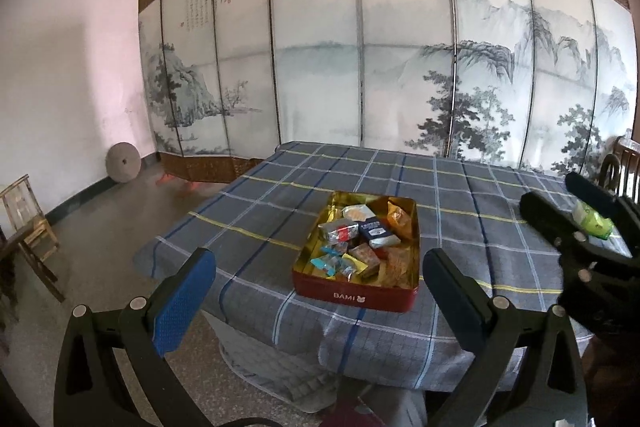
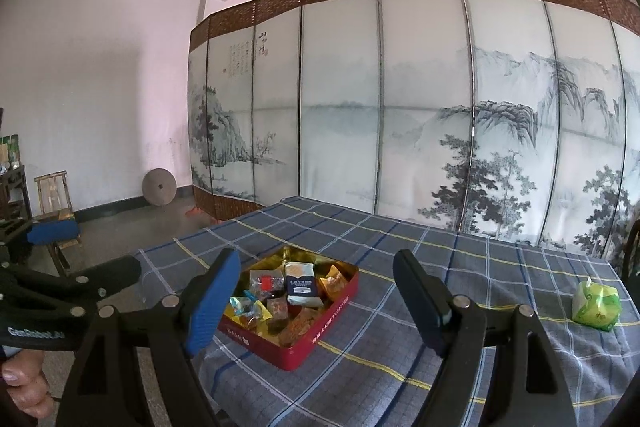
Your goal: Organize snacks
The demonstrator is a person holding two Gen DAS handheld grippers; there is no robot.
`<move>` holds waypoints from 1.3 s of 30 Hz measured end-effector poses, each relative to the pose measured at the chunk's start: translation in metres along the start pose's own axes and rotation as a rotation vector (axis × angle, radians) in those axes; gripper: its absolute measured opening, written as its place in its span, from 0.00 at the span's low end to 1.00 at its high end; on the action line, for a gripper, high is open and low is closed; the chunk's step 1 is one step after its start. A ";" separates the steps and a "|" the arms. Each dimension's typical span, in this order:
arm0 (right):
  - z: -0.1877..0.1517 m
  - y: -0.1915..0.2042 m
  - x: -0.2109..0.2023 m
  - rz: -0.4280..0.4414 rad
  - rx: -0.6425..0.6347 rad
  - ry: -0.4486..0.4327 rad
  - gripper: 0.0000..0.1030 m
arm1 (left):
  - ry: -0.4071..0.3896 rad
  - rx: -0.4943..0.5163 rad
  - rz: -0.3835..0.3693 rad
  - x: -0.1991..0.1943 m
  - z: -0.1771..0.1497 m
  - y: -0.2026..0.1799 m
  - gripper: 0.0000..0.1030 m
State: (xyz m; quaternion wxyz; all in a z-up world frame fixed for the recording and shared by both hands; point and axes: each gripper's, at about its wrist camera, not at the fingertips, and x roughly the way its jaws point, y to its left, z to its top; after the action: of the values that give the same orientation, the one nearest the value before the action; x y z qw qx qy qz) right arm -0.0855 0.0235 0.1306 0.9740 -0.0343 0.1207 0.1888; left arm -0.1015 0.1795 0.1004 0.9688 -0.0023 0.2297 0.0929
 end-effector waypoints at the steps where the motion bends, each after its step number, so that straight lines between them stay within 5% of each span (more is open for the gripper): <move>1: -0.001 0.001 -0.001 -0.003 -0.004 -0.001 0.79 | 0.007 -0.003 0.000 0.003 -0.002 0.001 1.00; 14: -0.010 0.012 -0.002 -0.020 -0.030 -0.011 0.79 | 0.041 -0.020 -0.026 0.021 -0.021 0.006 1.00; 39: -0.023 0.021 -0.002 -0.067 -0.027 -0.040 0.83 | -0.018 -0.061 0.007 0.015 -0.024 0.014 1.00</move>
State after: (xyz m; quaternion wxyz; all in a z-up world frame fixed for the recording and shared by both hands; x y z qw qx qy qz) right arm -0.1006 0.0396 0.1085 0.9814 -0.0475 0.0974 0.1582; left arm -0.1016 0.1947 0.0724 0.9701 -0.0302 0.2179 0.1030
